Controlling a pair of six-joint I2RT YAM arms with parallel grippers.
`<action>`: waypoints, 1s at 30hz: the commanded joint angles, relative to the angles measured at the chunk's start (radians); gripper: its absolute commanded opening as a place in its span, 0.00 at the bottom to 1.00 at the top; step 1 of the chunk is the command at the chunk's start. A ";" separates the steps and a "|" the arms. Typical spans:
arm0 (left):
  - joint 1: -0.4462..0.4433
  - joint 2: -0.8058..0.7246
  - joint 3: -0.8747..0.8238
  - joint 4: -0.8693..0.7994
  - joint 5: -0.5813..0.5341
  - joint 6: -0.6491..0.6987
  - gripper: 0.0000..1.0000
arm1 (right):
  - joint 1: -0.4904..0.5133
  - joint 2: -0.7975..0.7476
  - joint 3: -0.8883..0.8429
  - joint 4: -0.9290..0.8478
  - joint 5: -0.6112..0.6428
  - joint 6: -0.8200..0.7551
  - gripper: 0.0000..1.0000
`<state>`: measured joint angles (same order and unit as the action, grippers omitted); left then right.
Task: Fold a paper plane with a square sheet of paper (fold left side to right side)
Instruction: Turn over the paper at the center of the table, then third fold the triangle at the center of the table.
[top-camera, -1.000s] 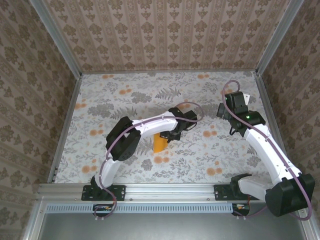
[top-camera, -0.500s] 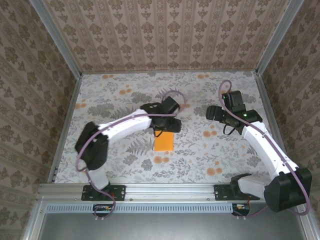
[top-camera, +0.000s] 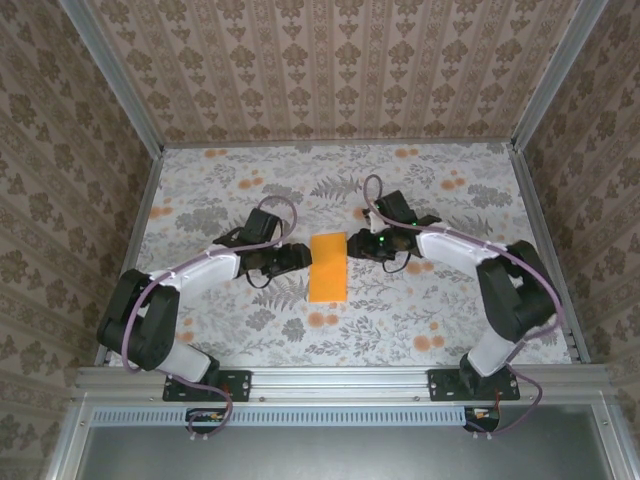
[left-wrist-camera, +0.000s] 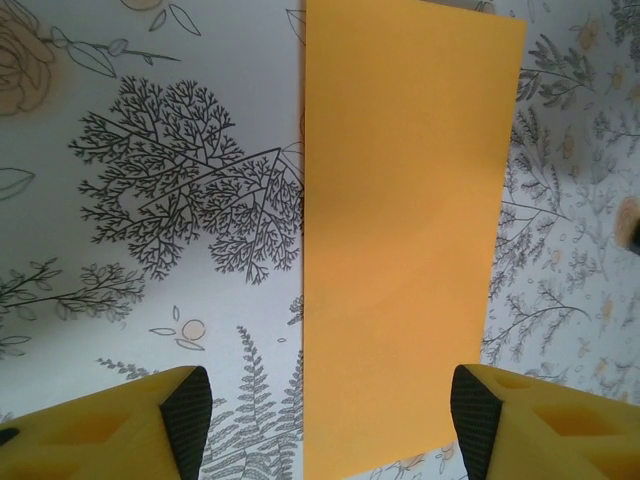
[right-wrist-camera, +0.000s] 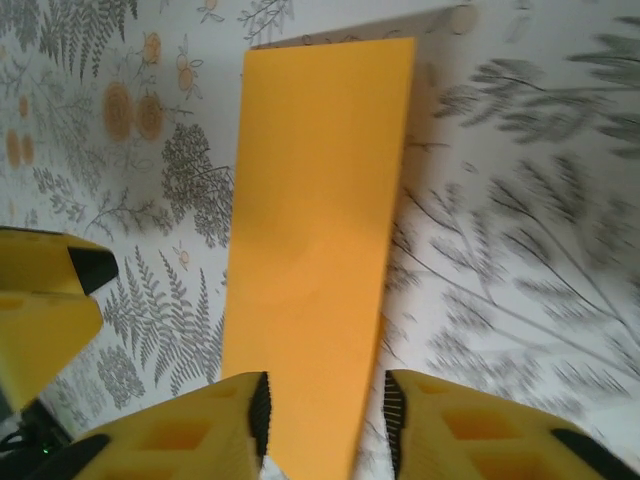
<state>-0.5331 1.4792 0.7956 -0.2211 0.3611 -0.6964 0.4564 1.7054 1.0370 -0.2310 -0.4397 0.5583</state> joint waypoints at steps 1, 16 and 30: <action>0.014 -0.019 -0.035 0.114 0.090 -0.037 0.67 | 0.012 0.087 0.089 0.085 -0.056 0.041 0.32; 0.015 0.088 -0.018 0.128 0.133 -0.057 0.67 | 0.015 0.304 0.252 -0.078 0.105 -0.113 0.24; -0.027 0.193 0.045 0.132 0.158 -0.081 0.65 | 0.014 0.335 0.244 -0.078 0.088 -0.160 0.21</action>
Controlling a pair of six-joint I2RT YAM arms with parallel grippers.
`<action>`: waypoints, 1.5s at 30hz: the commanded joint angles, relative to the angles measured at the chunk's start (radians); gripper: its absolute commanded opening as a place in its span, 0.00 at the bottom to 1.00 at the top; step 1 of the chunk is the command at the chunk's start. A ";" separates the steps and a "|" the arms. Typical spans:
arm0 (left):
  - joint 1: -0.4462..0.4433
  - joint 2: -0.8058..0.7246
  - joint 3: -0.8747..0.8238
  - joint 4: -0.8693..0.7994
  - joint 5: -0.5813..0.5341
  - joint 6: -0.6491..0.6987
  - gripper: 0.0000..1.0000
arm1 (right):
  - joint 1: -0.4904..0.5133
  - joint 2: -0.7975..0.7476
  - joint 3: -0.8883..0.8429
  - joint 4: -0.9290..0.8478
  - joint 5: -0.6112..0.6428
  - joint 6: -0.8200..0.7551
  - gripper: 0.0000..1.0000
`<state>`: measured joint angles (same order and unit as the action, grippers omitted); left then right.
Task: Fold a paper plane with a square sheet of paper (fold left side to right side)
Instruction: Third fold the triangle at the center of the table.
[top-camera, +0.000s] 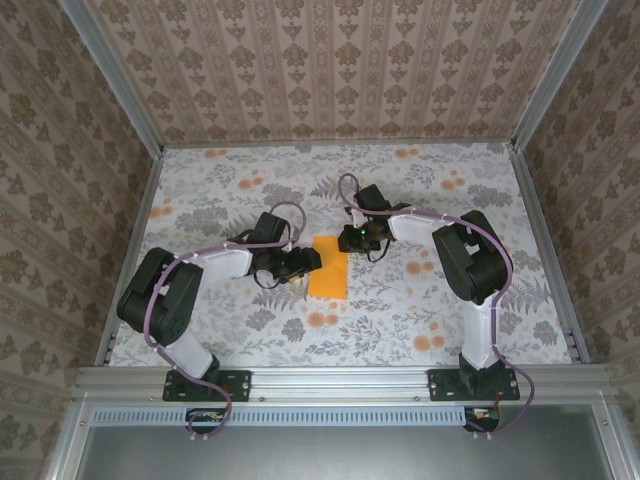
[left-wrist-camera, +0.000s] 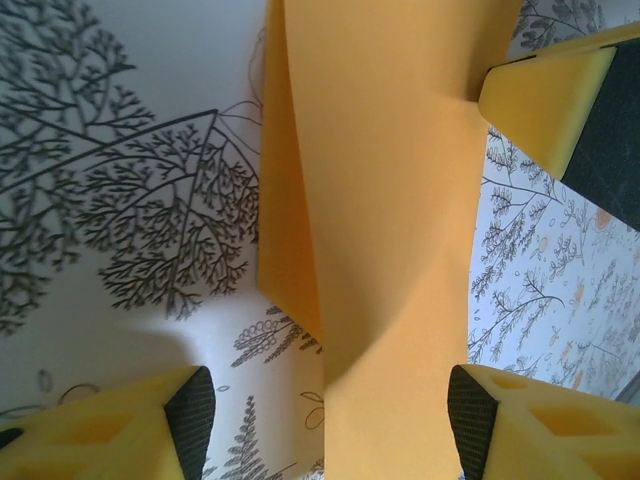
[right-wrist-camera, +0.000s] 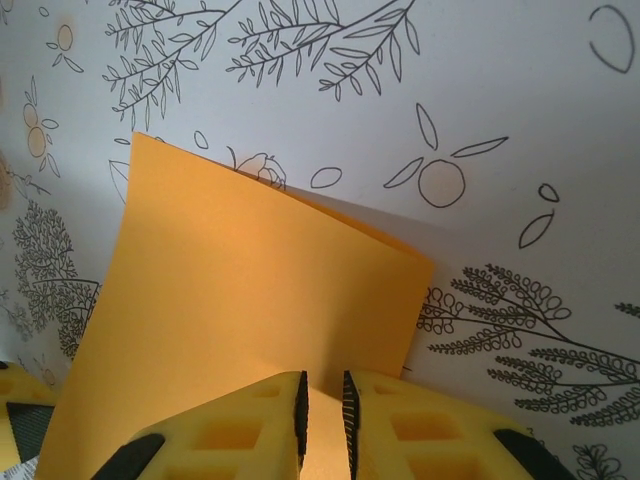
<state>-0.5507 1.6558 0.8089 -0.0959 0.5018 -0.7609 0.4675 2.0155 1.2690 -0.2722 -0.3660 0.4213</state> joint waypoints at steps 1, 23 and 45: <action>-0.011 0.020 0.033 0.007 0.016 -0.019 0.64 | 0.003 0.026 0.012 -0.035 0.013 -0.023 0.21; -0.064 -0.012 0.000 0.081 -0.011 -0.251 0.00 | 0.029 -0.409 -0.297 0.089 0.125 -0.200 0.61; -0.074 0.020 0.018 0.102 0.035 -0.329 0.00 | 0.456 -0.447 -0.498 0.283 0.482 -0.427 0.75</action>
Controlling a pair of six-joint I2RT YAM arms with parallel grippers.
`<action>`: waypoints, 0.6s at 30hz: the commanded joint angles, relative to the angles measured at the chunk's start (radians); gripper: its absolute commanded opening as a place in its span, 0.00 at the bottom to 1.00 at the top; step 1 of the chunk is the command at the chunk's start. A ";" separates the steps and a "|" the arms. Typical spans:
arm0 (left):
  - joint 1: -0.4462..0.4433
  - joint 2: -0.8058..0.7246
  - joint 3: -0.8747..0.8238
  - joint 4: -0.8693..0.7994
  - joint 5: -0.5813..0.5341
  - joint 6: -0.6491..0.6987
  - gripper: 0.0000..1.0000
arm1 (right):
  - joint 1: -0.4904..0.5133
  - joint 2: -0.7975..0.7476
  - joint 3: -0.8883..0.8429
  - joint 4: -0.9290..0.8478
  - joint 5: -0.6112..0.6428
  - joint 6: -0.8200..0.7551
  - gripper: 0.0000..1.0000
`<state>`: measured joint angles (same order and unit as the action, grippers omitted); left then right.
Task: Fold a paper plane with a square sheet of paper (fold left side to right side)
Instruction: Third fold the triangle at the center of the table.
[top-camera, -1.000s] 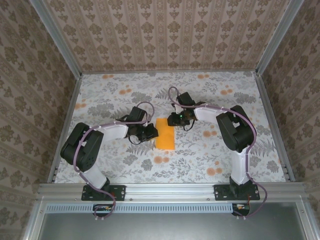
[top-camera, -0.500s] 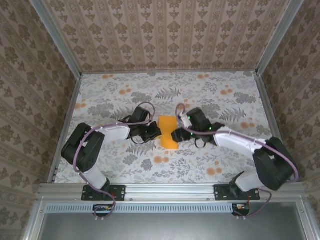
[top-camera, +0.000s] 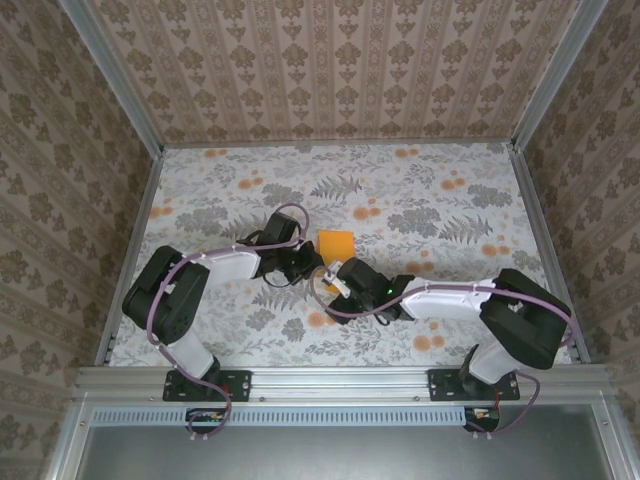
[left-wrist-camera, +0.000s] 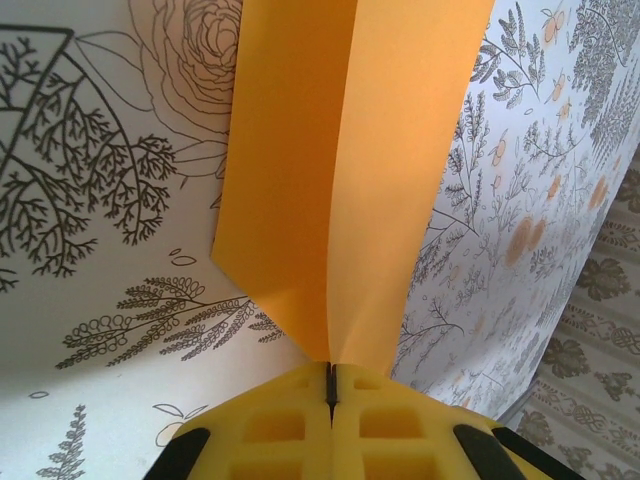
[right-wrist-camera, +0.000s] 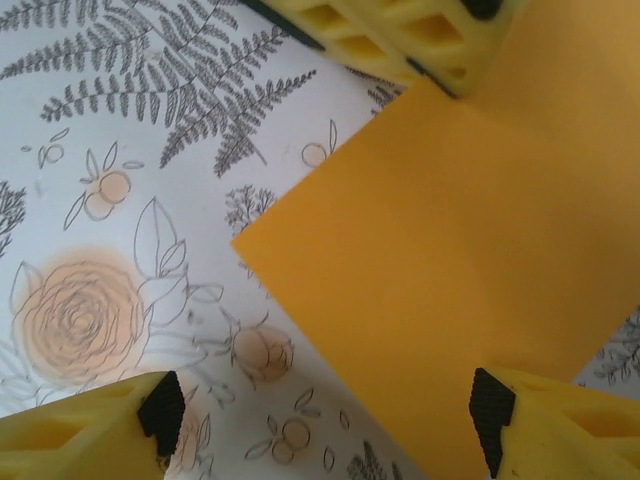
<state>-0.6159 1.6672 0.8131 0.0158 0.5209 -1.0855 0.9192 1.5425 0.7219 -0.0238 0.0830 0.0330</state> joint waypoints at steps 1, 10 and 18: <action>-0.008 0.010 0.015 -0.010 0.017 -0.004 0.00 | 0.004 0.034 0.058 0.033 0.030 -0.042 0.73; -0.008 0.011 0.019 -0.026 0.021 0.014 0.00 | 0.004 0.064 0.100 0.034 -0.009 -0.048 0.28; 0.006 0.001 0.033 -0.092 0.025 0.088 0.06 | -0.048 0.031 0.091 -0.010 -0.153 0.001 0.00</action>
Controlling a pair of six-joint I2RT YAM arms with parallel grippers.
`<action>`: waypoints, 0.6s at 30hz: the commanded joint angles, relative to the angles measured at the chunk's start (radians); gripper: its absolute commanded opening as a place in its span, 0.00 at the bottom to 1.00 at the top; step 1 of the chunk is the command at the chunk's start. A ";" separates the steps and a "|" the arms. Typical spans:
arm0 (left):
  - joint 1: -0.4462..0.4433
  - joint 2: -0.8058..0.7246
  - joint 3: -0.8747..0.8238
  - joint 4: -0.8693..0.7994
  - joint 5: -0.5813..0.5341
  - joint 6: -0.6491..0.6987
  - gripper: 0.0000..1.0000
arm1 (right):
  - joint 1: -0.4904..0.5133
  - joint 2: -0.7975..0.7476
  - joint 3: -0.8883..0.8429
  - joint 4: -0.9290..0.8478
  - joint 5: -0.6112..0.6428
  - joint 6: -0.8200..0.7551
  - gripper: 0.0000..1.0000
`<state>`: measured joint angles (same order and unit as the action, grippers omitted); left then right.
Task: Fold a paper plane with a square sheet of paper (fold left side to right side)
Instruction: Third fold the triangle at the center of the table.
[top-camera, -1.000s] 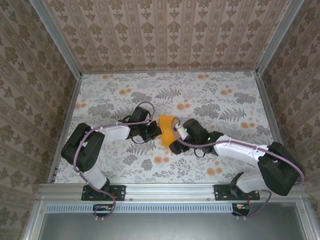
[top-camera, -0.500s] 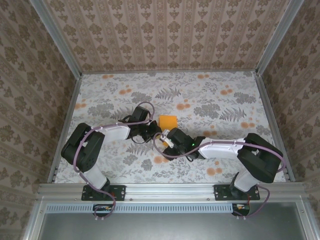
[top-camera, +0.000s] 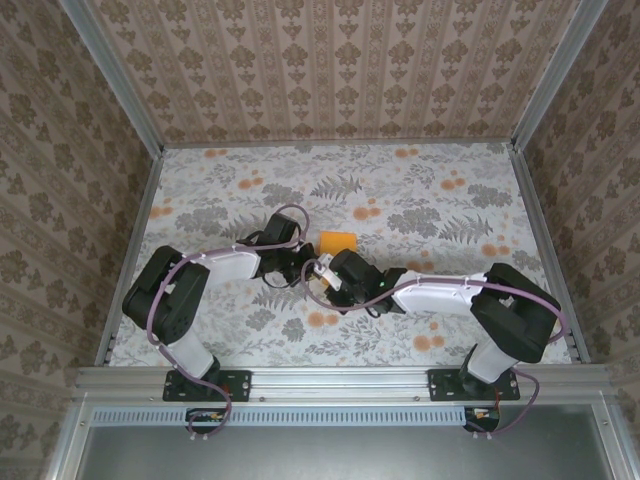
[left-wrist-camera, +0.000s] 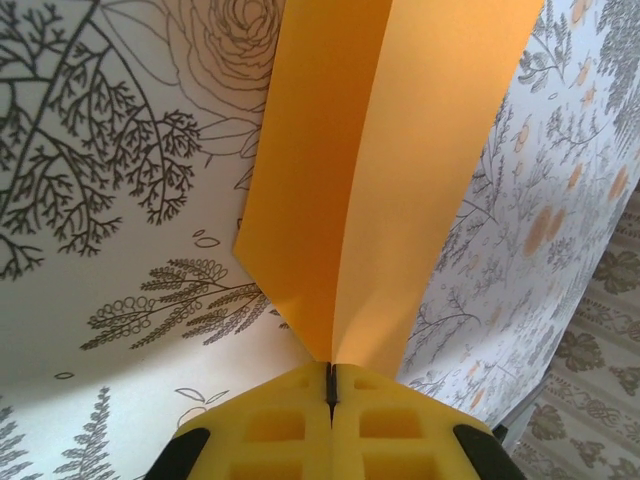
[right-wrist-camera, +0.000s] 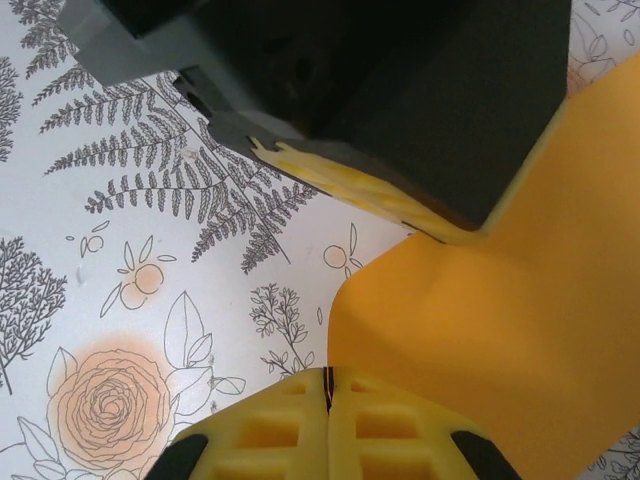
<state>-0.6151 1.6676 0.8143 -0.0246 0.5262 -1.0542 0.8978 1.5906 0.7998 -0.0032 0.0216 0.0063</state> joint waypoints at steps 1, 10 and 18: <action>0.010 -0.004 0.034 -0.067 0.020 0.072 0.10 | -0.040 -0.020 0.013 -0.040 -0.125 0.037 0.00; 0.102 -0.066 0.112 -0.242 0.028 0.280 0.35 | -0.114 0.004 0.025 -0.081 -0.330 0.126 0.00; 0.095 0.133 0.313 -0.256 0.099 0.394 0.21 | -0.148 0.050 0.039 -0.057 -0.404 0.198 0.00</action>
<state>-0.5156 1.7218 1.0683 -0.2550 0.5781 -0.7414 0.7605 1.6142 0.8127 -0.0563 -0.3191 0.1585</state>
